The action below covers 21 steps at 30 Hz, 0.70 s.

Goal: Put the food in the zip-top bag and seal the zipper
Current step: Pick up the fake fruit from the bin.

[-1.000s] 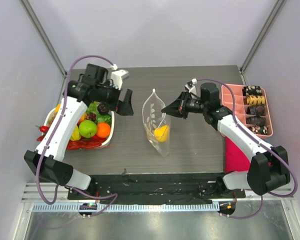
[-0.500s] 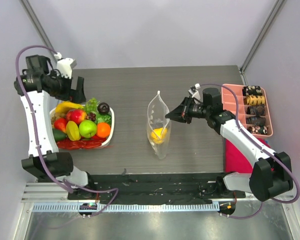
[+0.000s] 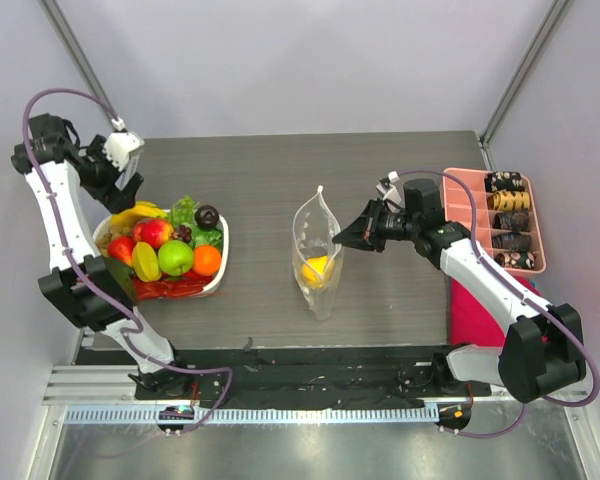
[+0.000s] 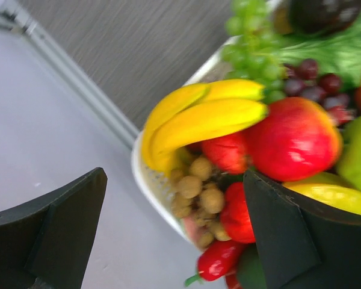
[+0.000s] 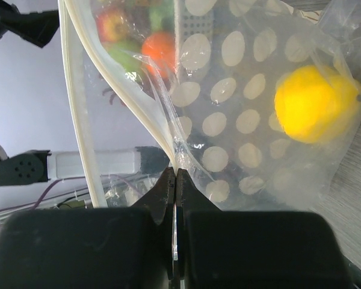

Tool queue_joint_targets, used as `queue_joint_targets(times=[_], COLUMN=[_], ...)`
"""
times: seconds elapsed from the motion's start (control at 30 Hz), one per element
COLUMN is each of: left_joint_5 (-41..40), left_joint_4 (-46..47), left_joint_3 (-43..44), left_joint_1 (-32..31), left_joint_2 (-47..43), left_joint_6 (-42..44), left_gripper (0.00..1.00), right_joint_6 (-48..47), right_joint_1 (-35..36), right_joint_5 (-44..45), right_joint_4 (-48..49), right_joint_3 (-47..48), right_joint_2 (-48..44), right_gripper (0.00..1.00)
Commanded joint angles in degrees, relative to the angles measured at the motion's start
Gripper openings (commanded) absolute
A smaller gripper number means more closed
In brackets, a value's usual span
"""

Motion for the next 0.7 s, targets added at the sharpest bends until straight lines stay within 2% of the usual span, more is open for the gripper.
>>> queue_joint_targets(times=[0.0, 0.03, 0.17, 0.3, 0.37, 0.5, 0.67], left_joint_5=[8.2, 8.4, 9.2, 8.4, 6.2, -2.1, -12.4], left_joint_4=[-18.9, -18.9, -14.3, -14.8, -14.5, -9.3, -6.6], left_joint_3=[-7.0, -9.3, -12.0, -13.1, -14.8, -24.4, -28.3], left_joint_1=[-1.9, -2.2, -2.9, -5.3, -8.9, -16.1, -22.3], left_joint_2=[-10.9, -11.9, -15.0, -17.4, -19.3, -25.4, -28.5], left_joint_6=[8.2, 7.7, -4.6, -14.4, -16.2, -19.7, -21.4], left_gripper=[0.97, 0.97, 0.97, 0.96, 0.96, 0.96, 0.97], right_joint_6=[-1.8, -2.0, -2.6, -5.1, -5.7, -6.7, -7.6], right_joint_1=[-0.2, -0.1, -0.1, -0.1, -0.2, -0.1, -0.2], right_joint_5=[0.6, 0.5, 0.5, 1.2, 1.3, 1.3, 1.3], right_joint_4=[-0.2, -0.1, -1.3, -4.5, -5.7, -6.8, -7.4], right_joint_3=[1.9, 1.9, 2.8, 4.8, 5.5, 6.1, 6.5], right_joint_2=[-1.9, -1.8, -2.2, -2.7, -2.8, -2.9, -2.5], right_gripper=[0.01, 0.01, 0.01, 0.01, 0.01, 0.01, 0.01])
